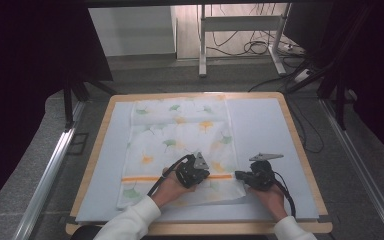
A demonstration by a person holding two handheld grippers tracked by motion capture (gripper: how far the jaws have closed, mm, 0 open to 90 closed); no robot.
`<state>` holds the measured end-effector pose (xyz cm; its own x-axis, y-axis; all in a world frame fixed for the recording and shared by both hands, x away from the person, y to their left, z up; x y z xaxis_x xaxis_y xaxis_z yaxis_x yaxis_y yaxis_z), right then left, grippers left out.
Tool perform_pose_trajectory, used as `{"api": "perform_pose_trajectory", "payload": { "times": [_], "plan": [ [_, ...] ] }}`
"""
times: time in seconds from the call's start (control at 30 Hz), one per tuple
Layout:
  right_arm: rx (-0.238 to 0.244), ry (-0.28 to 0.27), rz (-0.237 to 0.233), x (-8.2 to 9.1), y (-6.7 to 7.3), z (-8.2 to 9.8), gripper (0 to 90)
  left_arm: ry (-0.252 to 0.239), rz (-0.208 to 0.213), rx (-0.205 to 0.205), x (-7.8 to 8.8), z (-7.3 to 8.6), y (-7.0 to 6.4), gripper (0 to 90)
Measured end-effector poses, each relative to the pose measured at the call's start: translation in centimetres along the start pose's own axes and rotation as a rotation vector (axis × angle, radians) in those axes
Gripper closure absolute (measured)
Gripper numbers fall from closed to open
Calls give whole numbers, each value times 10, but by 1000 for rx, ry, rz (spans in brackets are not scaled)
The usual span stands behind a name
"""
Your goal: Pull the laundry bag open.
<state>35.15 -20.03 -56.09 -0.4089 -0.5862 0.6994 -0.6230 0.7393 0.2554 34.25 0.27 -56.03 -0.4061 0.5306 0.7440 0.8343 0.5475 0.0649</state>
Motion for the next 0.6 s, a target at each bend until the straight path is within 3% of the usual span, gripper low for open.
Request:
{"api": "perform_pose_trajectory", "payload": {
  "times": [0.6],
  "plan": [
    [2,-1,-2,0,0,0,897,4,-12,37,10,13,7,900]
  ]
}}
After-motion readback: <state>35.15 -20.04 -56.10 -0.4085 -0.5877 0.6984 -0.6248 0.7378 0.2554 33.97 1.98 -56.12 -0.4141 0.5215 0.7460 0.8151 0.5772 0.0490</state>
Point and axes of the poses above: each handheld gripper's, and its own axes: x roughly backward along the jaws, z roughly out of its underside, y roughly to its left, the point moved 5 cm from there along -x, roughly forward along the jaws, and after that the axes turned 2 degrees about -z, right-handed, at the moved point
